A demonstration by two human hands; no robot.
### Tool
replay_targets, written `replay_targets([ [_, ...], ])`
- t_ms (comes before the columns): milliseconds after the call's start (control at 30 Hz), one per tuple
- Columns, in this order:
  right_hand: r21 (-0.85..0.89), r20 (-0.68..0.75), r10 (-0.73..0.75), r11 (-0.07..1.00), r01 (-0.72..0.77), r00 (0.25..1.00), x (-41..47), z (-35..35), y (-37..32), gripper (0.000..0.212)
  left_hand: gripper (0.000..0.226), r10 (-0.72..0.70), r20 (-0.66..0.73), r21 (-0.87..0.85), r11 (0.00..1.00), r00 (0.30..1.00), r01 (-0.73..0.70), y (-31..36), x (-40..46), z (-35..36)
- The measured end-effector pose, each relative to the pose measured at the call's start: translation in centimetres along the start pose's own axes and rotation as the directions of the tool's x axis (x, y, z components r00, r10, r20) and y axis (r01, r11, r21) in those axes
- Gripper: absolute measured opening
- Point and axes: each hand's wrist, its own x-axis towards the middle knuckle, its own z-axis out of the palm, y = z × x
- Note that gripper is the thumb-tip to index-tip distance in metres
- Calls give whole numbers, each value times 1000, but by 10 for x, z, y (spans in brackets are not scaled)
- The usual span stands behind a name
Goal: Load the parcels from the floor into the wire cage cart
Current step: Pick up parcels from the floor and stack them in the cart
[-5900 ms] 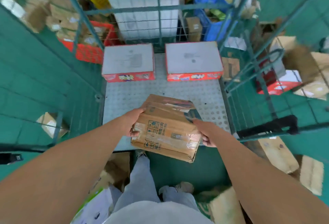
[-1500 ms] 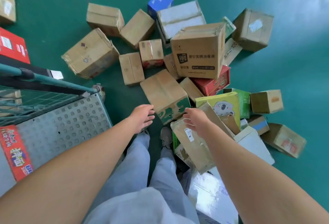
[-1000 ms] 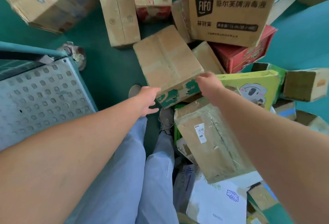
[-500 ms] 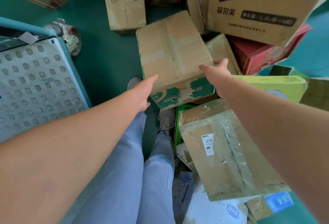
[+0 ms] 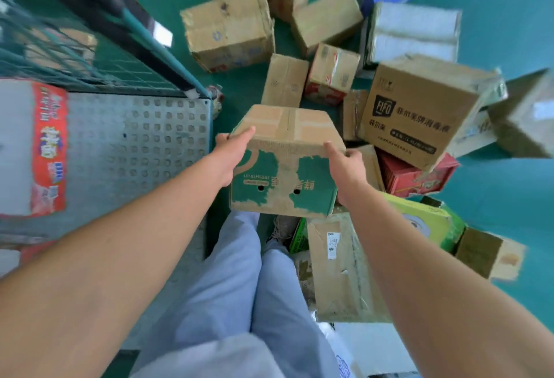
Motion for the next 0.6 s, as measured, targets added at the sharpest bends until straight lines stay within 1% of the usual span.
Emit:
replay_targets([
  [67, -20, 13, -25, 999, 25, 1000, -44, -2, -11, 87, 83, 33, -52, -13, 999, 998, -33, 0, -44, -27],
  [100, -41, 18, -51, 998, 52, 999, -62, -1, -15, 91, 87, 44, -71, -14, 999, 996, -45, 0, -65, -40],
  [200, -96, 66, -157, 982, 163, 985, -124, 6, -29, 79, 95, 65, -119, -53, 996, 991, -71, -8, -116, -82],
  [233, -120, 86, -191, 972, 201, 978, -142, 9, -34, 81, 97, 78, -137, -84, 992, 988, -90, -13, -124, -98],
  [300, -189, 106, -244, 947, 260, 964, -171, 19, -41, 90, 102, 84, -178, -129, 986, 980, -108, -29, -139, -128],
  [333, -221, 120, -268, 932, 289, 956, -184, 25, -44, 90, 106, 80, -198, -149, 983, 977, -110, -38, -141, -144],
  [367, -249, 138, -294, 914, 321, 946, -198, 32, -48, 84, 107, 92, -210, -168, 977, 973, -128, -48, -146, -158],
  [433, -309, 179, -356, 865, 396, 917, -229, 49, -55, 70, 102, 113, -242, -208, 964, 964, -166, -67, -166, -187],
  [467, -339, 193, -392, 834, 436, 900, -243, 58, -59, 66, 97, 111, -268, -222, 960, 957, -174, -76, -174, -199],
  [533, -410, 238, -464, 748, 522, 853, -268, 79, -62, 63, 91, 75, -312, -288, 943, 947, -169, -97, -196, -222],
  [600, -486, 300, -515, 642, 593, 803, -294, 104, -63, 68, 89, 36, -334, -387, 906, 942, -172, -122, -211, -246],
])
